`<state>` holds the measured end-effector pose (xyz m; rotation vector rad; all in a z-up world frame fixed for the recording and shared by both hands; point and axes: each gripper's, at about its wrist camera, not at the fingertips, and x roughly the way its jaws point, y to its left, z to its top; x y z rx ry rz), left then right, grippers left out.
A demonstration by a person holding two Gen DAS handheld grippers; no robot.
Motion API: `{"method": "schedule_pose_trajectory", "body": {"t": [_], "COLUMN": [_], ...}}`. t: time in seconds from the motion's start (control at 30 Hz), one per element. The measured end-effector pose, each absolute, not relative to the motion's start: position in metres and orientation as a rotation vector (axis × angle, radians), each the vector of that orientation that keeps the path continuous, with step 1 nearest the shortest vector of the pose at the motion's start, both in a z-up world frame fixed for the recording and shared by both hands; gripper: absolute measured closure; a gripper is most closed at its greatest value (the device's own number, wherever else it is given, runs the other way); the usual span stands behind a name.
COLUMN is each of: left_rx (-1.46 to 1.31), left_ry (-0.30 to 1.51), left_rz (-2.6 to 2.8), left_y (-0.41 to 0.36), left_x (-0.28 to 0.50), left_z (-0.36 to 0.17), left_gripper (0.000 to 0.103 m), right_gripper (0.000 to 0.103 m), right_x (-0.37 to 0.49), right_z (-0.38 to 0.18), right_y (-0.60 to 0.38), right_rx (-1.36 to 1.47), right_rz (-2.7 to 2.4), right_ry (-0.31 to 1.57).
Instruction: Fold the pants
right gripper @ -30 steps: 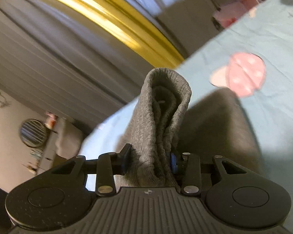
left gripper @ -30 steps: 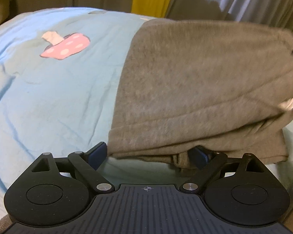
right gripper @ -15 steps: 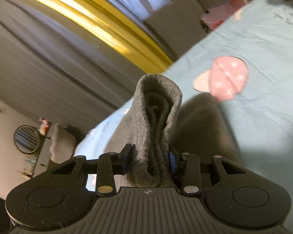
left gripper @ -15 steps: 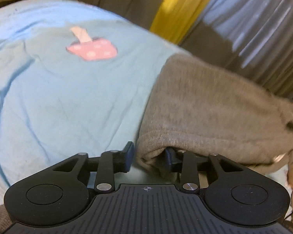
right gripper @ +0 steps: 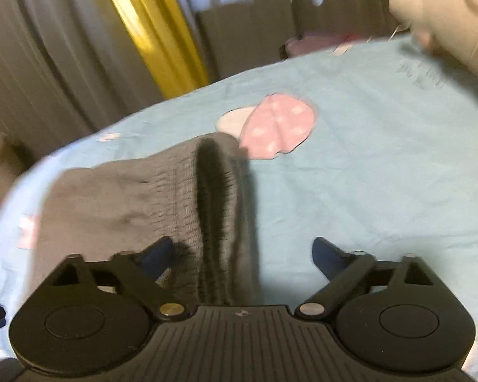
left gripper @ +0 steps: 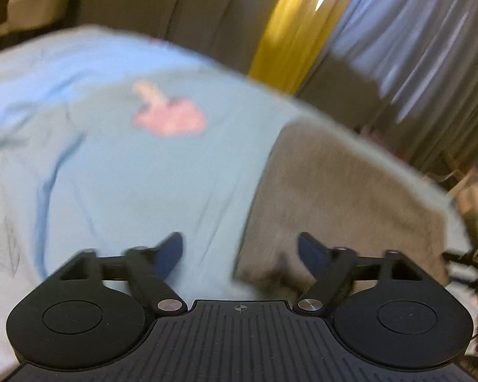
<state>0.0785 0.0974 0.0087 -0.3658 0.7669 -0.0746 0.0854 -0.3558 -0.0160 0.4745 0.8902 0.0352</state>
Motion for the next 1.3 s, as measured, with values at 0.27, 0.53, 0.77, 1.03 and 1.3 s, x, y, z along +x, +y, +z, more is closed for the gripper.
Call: {"method": "schedule_pose_trajectory", "body": {"t": [0.27, 0.53, 0.77, 1.03, 1.3], "left_rx": [-0.448, -0.528, -0.741, -0.668, -0.471], "left_ry": [0.96, 1.038, 1.124, 1.121, 0.932], "left_rz": [-0.283, -0.424, -0.621, -0.496, -0.527], "left_y": [0.086, 0.074, 0.084, 0.072, 0.046], "left_x": [0.165, 0.217, 0.245, 0.239, 0.218], "left_z": [-0.029, -0.074, -0.097, -0.097, -0.03], "left_gripper": [0.011, 0.013, 0.029, 0.065, 0.076], "right_gripper": [0.006, 0.004, 0.036, 0.014, 0.05], "right_x": [0.114, 0.13, 0.153, 0.165, 0.16], "right_z": [-0.06, -0.074, -0.073, -0.069, -0.03], "right_y": [-0.371, -0.36, -0.351, -0.335, -0.327], "right_rx": [0.741, 0.731, 0.695, 0.612, 0.581], "right_rz": [0.2, 0.3, 0.312, 0.301, 0.213], "right_ry": [0.943, 0.922, 0.938, 0.984, 0.919]}}
